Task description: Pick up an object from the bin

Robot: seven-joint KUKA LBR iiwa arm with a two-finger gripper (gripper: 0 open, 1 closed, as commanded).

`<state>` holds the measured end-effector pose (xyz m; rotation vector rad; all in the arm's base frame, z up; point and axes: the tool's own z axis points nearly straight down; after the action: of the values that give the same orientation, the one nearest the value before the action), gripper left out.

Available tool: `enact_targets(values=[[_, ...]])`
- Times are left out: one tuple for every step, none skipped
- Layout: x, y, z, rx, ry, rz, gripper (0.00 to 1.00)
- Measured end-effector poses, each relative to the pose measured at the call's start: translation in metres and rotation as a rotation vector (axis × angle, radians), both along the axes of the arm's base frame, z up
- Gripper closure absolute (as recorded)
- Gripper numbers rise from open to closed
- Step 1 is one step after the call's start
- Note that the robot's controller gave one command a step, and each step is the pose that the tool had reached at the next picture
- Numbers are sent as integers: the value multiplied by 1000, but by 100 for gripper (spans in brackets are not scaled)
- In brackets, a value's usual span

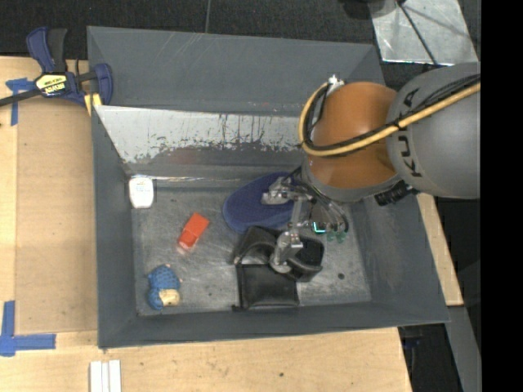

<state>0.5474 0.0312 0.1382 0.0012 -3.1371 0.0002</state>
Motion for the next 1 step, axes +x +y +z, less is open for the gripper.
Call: enact_targets(values=[[-13,-12,-47,8,-26,-233,0]])
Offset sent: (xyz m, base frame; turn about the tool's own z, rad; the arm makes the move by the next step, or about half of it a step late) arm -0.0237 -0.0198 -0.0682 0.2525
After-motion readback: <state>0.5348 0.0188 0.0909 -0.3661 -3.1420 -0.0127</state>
